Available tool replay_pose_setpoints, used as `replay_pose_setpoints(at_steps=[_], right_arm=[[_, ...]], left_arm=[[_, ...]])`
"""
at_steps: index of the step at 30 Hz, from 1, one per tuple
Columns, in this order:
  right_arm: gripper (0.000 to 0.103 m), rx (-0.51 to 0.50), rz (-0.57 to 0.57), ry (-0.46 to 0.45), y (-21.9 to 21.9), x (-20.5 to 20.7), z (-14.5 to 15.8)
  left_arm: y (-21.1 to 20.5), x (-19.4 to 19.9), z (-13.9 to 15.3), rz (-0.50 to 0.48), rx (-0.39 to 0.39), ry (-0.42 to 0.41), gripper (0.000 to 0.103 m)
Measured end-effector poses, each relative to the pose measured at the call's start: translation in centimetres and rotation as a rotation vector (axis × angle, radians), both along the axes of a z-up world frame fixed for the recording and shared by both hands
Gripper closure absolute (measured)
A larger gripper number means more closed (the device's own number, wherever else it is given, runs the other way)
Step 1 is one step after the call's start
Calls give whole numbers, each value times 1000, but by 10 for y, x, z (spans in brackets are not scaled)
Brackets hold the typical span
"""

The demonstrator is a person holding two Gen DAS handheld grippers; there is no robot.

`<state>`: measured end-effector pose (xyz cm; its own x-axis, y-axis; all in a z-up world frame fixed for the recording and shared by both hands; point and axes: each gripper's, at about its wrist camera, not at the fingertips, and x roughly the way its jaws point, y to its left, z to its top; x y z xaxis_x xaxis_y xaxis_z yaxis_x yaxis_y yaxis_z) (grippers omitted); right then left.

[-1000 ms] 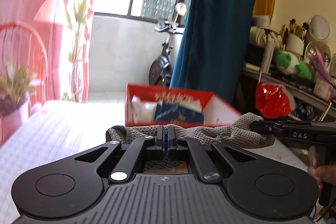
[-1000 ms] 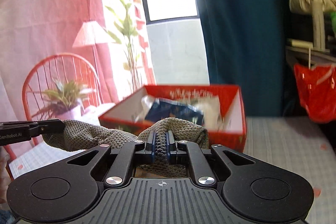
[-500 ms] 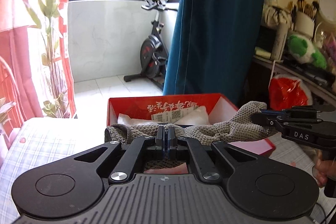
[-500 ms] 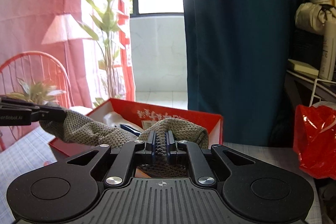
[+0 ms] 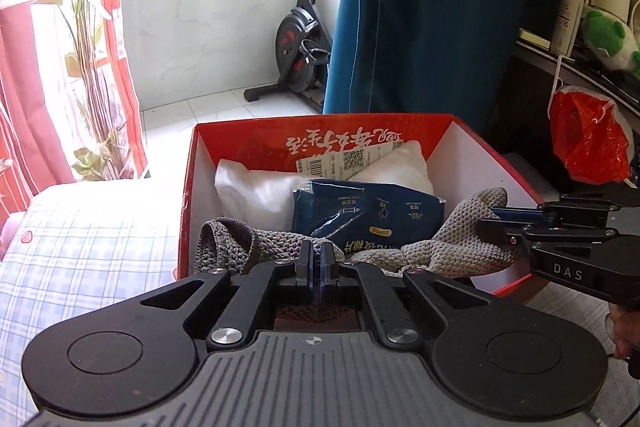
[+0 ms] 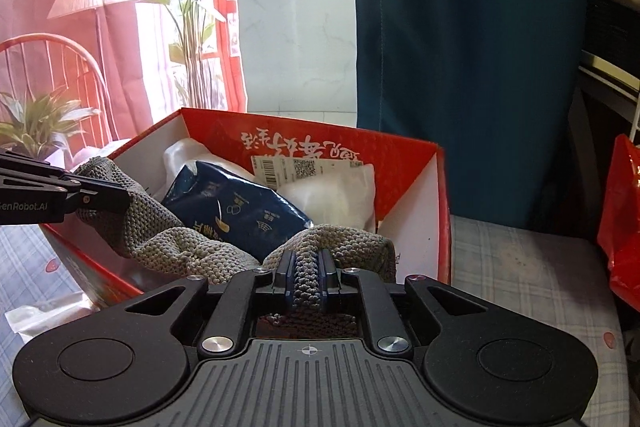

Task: Organize soft objects
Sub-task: 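Lower the grey cloth into the box and open both grippers, then move both grippers back down beside the box toward the remaining items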

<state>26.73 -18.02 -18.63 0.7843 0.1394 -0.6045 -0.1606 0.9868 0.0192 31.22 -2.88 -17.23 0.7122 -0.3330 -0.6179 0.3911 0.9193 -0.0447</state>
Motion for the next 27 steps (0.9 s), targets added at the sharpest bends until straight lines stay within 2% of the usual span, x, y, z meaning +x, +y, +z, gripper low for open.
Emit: replay_pose_setpoints(at_steps=[2,3,5,7,9,11,12,14,15,16,17,27], right_arm=[[83,-1,-8,-8,0,-2,1],[82,1,-12,-17,-1,-3,3],[73,5,-12,-30,-1,-6,6],[64,-10,-13,-34,1,-9,9],[55,-11,-6,-40,2,-15,14],[39,-9,-7,-50,3,-21,18],[36,-4,-12,-54,2,-25,21],[20,10,-18,-62,2,-32,24],[15,12,-22,-67,1,-36,26],[5,12,-26,-75,2,-40,27],[2,14,-29,-84,1,-44,28],[0,91,-36,-110,-2,-80,35]], left_arm=[[2,-2,2,-2,-7,-8,97],[2,-3,3,-10,-15,-10,94],[1,-7,8,-20,-21,-18,83],[0,-13,13,-17,-14,-46,57],[0,-21,18,-17,-14,-72,49],[0,-27,23,-22,-17,-81,46],[1,-31,25,-22,-17,-83,41],[2,-39,27,-16,-18,-93,29],[4,-43,29,-9,-18,-99,18],[5,-48,30,-4,-19,-104,9],[7,-53,31,0,-21,-111,6],[22,-96,35,34,-21,-131,0]])
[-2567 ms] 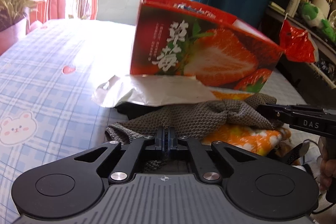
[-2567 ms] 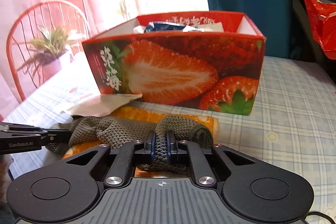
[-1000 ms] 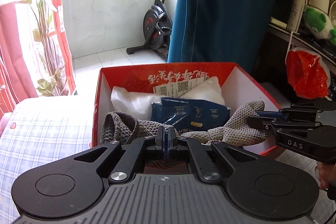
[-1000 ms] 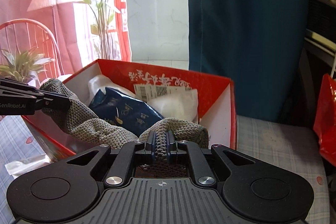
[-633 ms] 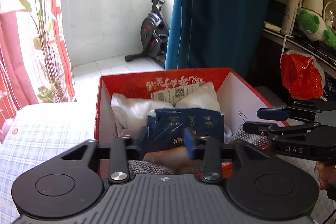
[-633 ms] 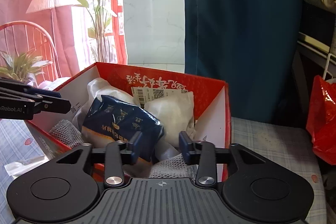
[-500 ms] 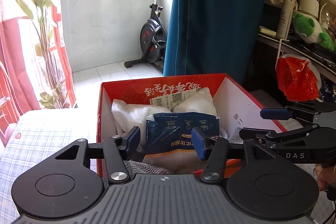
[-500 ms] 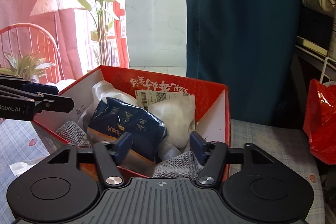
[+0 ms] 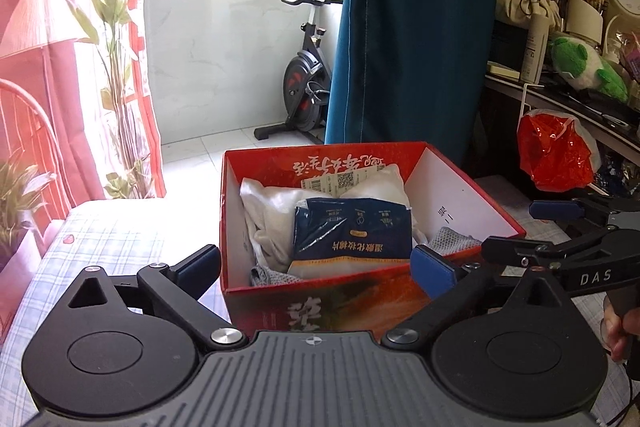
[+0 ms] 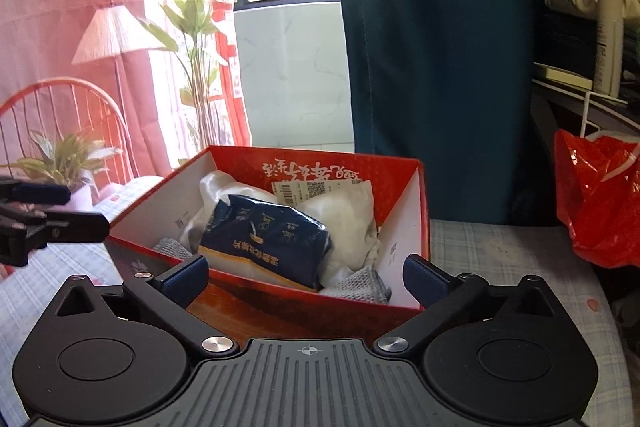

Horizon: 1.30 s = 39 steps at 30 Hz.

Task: Organize soft objects
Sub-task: 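Move both grippers back down beside the box toward the remaining items, then close the left gripper on the black cloth while the right gripper grasps the grey glove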

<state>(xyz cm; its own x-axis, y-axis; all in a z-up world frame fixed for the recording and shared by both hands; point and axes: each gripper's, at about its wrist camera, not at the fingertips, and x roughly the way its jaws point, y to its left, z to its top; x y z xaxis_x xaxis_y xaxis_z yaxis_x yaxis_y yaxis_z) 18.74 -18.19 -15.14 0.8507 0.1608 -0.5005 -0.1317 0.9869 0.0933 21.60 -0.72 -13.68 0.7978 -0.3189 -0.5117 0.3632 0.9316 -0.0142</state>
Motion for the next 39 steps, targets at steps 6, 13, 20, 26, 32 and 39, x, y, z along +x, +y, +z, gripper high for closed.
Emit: replay_pose_setpoints(at_steps=[6,13,20,26,32,39], right_arm=[[0,-14,-93,-31,4,-24,4],[0,-18,-95,-20,-2,-48,-1],[0,9,-53,0,-8,-80,-9],[0,25,1,59,-4,-106,-23],[0,12,50,118,10,-131,-40],[0,-36,117,175,33,-152,-58]], left_arm=[[0,-23,-1,4,22,-20,0],[4,-48,-2,16,26,-23,0],[10,-76,-14,5,31,6,0],[12,-99,-36,-21,21,75,0],[15,-120,-62,-32,7,148,0],[29,-133,-84,18,-11,196,1]])
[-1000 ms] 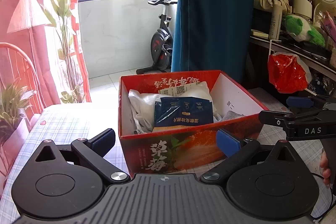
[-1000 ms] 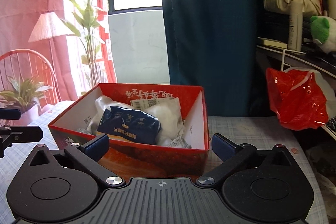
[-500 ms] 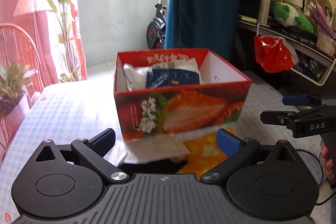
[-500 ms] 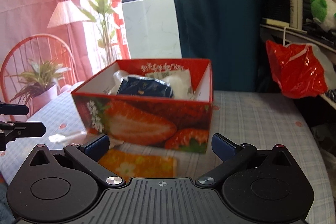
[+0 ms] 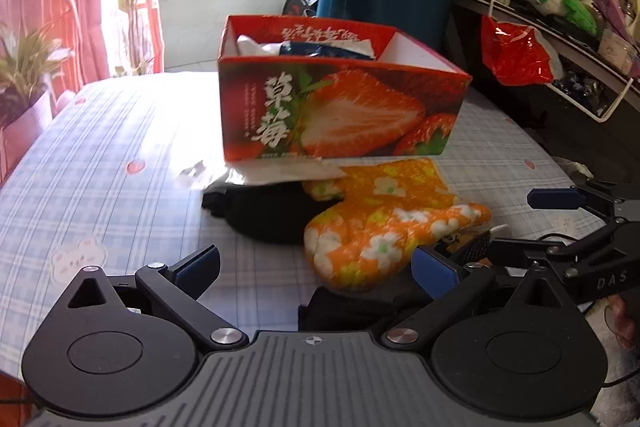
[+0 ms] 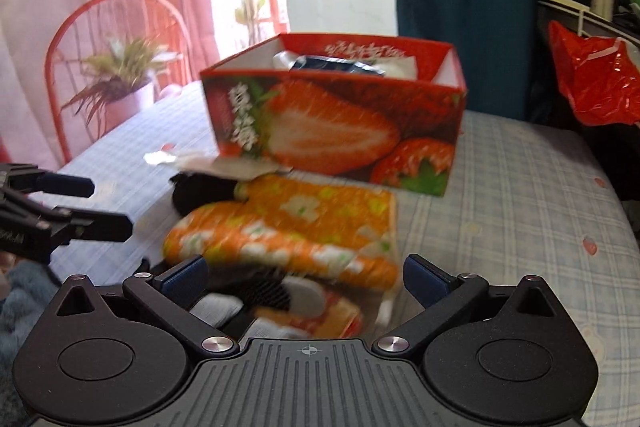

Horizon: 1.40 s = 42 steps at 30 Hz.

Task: Organize soft objects
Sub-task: 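Close the left gripper on the black cloth while the right gripper grasps the grey glove, then lift the black cloth and grey glove and carry them over the box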

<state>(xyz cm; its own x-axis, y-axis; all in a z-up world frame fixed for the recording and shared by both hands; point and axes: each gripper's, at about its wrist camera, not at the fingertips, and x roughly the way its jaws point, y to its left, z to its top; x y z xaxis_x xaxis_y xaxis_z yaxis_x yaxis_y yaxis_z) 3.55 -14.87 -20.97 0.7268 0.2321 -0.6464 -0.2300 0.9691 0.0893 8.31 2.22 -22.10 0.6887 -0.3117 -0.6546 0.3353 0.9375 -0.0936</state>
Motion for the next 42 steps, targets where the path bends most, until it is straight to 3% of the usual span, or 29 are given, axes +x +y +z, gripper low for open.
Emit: replay_pose_setpoints(at_steps=[11,14,18,23,25,27,39,42], right_arm=[[2,-116,48,59,31,-3,-26],[11,-98,8,61,25,7,-29],[14,-57,-22,64,17,19,-37],[18,-52,-49,54,14,31,-43],[19,-54,-55,50,14,34,-45],[20,-52,-54,42,14,33,-46],[52,-19,15,-23,14,12,-36],[66,-17,28,-34,17,10,-35]], left_arm=[[8,-4,-19,3,-46,51,6],[3,-5,-22,-32,-46,48,16],[-4,-3,-30,-75,-31,56,26],[-9,11,-49,-74,-16,134,36],[-7,17,-57,-71,-45,157,49],[-6,19,-61,-78,-70,164,56],[-10,17,-62,-83,-53,152,54],[-9,18,-62,-86,-58,151,56]])
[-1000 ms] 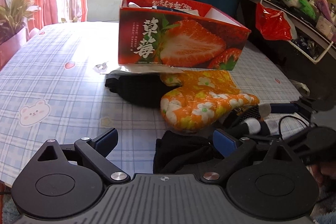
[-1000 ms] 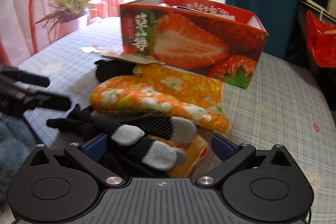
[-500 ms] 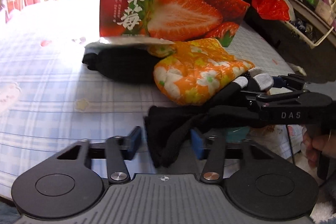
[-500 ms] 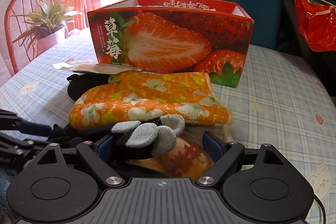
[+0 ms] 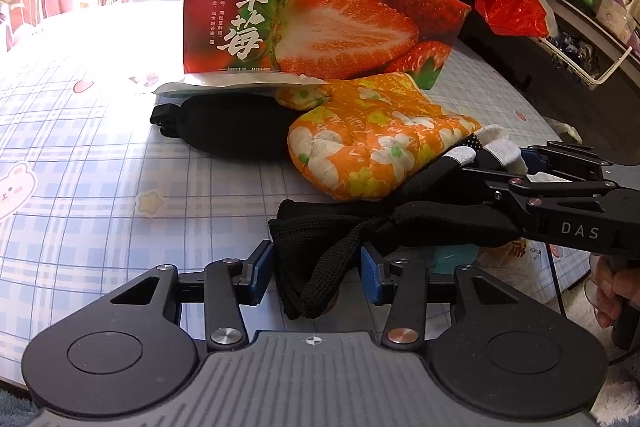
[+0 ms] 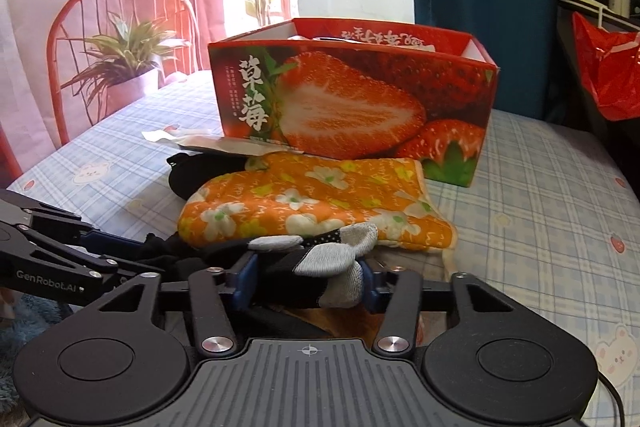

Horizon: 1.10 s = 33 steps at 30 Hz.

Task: Organize soft objects
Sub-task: 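Lift the black cloth and grey glove and carry them over the box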

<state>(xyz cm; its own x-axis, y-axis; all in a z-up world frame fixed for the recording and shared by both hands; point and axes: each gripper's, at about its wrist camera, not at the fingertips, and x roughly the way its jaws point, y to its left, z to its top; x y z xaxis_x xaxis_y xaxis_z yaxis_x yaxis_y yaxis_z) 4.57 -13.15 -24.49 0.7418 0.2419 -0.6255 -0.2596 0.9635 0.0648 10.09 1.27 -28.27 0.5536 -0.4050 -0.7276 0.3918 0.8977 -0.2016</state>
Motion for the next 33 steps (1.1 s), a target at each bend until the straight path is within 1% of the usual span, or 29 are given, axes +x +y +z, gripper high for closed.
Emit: replay_pose_setpoints(at_steps=[1,2,3,4,5,6,11,17,21,29,33], right_arm=[[75,1,13,-2,1,0,0],[81,-1,27,-4,4,-1,1],[82,-8,39,-8,6,-2,1],[87,-16,48,-14,8,-4,1],[92,-19,55,-20,9,-5,2],[92,-15,59,-25,10,-6,3],[94,40,54,-42,3,-7,8],[95,99,39,-87,-6,-10,19],[95,125,33,-116,-10,-12,26],[95,153,16,-150,-12,-20,26],[95,167,3,-144,-13,-20,21]], left_arm=[[1,0,0,4,-11,-1,61],[3,-1,0,8,-24,-5,65],[4,-2,1,9,-31,-11,74],[4,-3,2,12,-30,-21,81],[4,-4,4,14,-29,-30,83],[4,-5,5,17,-30,-36,85],[5,-11,15,22,-44,-79,85],[6,-21,32,28,-65,-174,85],[6,-25,39,31,-81,-218,85],[6,-26,41,17,-94,-232,85],[7,-24,39,9,-92,-221,85]])
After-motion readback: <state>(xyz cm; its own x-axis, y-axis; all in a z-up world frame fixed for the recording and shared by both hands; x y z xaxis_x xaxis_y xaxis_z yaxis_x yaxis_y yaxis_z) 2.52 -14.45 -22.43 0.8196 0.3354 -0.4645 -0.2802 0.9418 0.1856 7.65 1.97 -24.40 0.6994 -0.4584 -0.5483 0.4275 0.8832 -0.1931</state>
